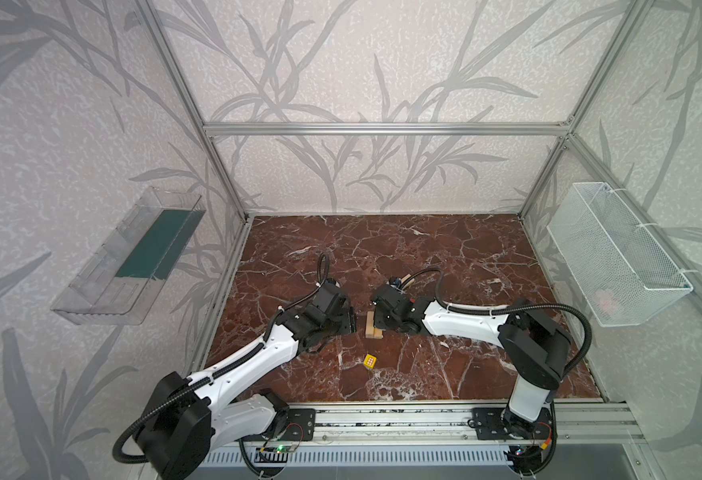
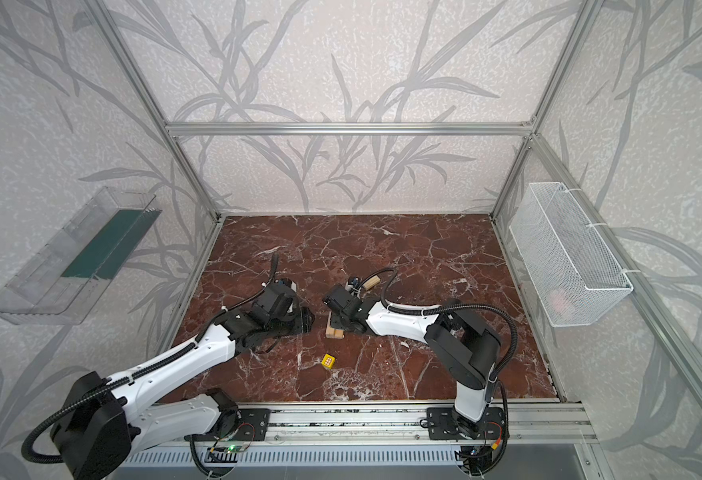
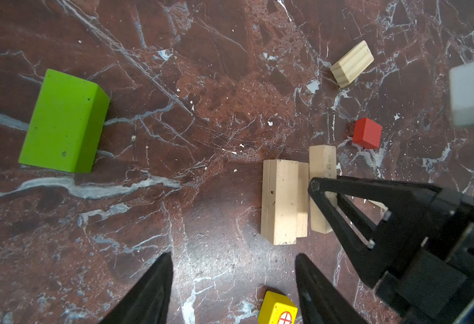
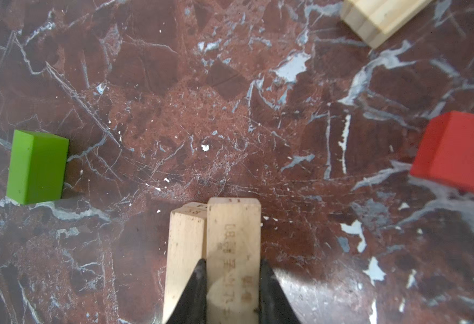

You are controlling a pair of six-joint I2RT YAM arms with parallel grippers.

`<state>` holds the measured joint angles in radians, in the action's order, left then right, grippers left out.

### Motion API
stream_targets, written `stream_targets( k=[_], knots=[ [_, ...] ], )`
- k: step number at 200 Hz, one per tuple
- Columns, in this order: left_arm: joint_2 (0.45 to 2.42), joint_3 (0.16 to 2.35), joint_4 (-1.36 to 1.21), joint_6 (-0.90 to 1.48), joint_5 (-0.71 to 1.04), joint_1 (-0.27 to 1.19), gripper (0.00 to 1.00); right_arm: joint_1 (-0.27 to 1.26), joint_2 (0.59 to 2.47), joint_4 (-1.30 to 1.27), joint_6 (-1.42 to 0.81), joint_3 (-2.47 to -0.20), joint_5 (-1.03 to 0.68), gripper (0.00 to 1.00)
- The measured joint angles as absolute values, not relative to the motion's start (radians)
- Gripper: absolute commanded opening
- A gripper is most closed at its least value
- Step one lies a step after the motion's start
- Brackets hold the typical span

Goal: Build the wood block tower

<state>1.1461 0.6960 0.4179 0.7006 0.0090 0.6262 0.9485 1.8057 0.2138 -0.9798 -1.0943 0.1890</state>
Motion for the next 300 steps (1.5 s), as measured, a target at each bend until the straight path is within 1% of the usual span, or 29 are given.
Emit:
stream_targets(
  k=[201,300],
  knots=[
    [1.153,0.696,0.416,0.701,0.009,0.626,0.68,0.96,1.819,0.184,-1.013,-1.058,0.183,0.28],
    [1.154,0.696,0.414,0.701,0.009,0.626,0.68,0.97,1.818,0.184,-1.021,-1.057,0.183,0.36]
  ],
)
